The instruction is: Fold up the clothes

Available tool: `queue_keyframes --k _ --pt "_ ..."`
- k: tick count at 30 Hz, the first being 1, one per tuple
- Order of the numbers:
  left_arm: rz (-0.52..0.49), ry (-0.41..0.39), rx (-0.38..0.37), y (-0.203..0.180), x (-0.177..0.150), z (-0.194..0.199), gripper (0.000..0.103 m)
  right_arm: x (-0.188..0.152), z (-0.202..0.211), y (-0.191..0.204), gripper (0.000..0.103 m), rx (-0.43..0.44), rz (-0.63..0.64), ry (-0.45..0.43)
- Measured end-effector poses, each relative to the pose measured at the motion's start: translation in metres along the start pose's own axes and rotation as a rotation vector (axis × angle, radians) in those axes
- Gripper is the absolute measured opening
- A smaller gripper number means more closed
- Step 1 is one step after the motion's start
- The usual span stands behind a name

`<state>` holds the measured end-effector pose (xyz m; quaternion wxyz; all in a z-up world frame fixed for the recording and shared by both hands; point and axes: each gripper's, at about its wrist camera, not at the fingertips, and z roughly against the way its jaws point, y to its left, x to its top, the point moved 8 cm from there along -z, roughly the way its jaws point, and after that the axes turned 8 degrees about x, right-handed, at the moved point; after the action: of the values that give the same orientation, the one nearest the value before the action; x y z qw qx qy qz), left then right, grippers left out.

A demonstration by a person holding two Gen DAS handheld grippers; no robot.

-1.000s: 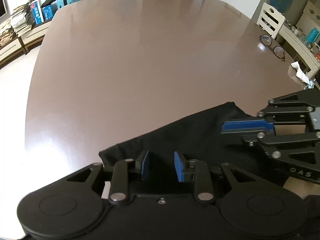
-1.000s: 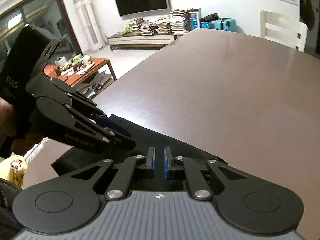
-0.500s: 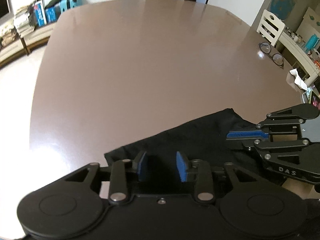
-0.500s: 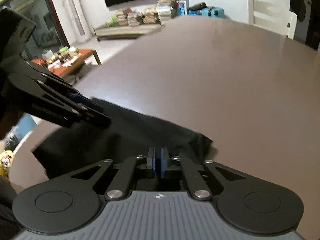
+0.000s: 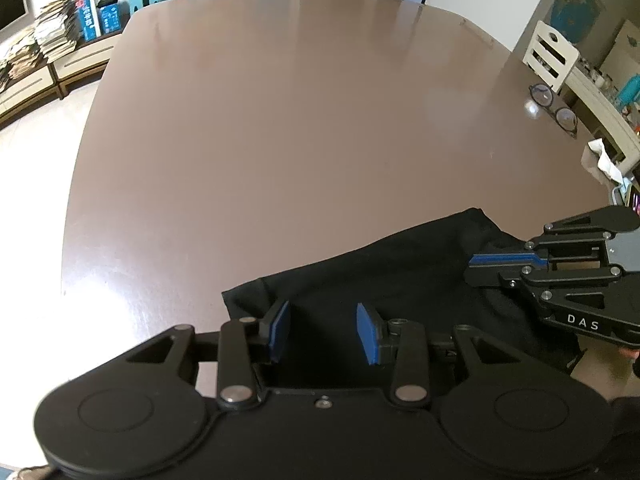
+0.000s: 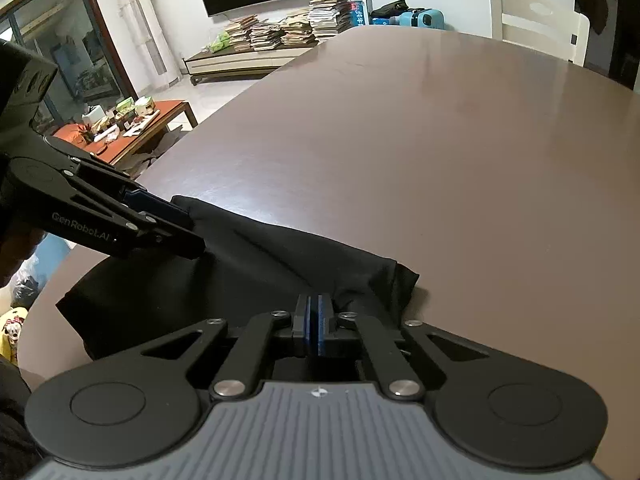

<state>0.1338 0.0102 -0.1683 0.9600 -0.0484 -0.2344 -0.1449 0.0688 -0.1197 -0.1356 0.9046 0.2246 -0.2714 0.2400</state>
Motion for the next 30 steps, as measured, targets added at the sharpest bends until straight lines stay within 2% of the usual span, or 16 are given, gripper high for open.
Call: queue_keyframes --k 4,30 --pt "0.022 0.003 -0.016 0.0013 0.0006 -0.0010 0.037 -0.0001 -0.0016 -0.0026 0.000 0.010 -0.023 -0.006" --pt "0.001 -0.002 -0.007 -0.0017 0.0008 -0.0010 0.038 -0.0010 -0.0044 -0.0043 0.000 0.022 -0.055 -0.021"
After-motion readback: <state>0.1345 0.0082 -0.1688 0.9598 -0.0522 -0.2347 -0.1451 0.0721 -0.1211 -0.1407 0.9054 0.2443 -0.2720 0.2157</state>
